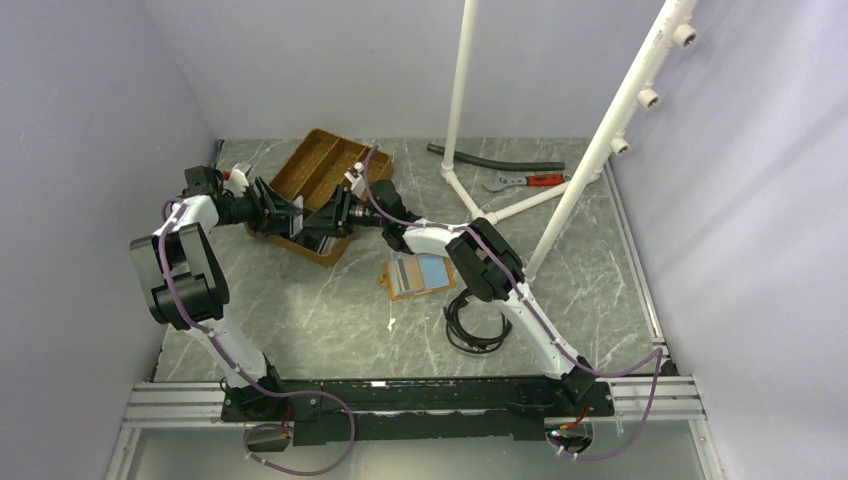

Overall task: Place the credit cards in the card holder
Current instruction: Pick up the credit card from the storage box.

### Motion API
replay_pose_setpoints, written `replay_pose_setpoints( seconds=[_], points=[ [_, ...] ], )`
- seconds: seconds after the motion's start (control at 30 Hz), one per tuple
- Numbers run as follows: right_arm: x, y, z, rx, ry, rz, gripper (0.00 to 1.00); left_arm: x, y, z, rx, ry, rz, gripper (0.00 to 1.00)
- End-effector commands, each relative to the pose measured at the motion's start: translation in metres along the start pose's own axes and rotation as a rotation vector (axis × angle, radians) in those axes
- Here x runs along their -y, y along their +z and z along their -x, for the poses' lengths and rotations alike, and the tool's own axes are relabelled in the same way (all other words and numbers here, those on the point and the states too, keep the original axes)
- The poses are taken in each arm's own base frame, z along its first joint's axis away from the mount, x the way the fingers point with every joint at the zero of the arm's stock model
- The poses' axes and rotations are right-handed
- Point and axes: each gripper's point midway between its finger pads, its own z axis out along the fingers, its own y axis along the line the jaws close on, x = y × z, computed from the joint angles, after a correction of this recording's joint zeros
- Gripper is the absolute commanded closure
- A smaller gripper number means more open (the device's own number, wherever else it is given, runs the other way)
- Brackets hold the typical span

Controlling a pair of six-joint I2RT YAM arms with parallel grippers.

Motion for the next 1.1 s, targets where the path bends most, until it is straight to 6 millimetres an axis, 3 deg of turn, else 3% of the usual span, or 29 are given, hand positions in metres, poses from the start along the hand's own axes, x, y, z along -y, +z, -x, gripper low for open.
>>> replay_pose_setpoints(
  seconds=[0.0, 0.53, 0.77, 1.07],
  points=[
    [-0.024, 0.0, 0.012, 0.018, -0.02, 0.101, 0.51, 0.01, 0.0, -0.001, -0.01, 0.011, -0.065, 0.77],
    [-0.011, -0.002, 0.012, 0.008, -0.013, 0.065, 0.66, 0.012, -0.001, -0.001, -0.01, 0.011, -0.078, 0.79],
    [-0.043, -0.013, 0.017, 0.045, -0.056, 0.158, 0.5, 0.009, 0.0, -0.002, -0.012, 0.009, -0.057, 0.79],
    [-0.04, -0.01, 0.02, 0.051, -0.037, 0.158, 0.47, 0.012, 0.001, -0.004, -0.02, 0.017, -0.067, 0.8]
  ],
)
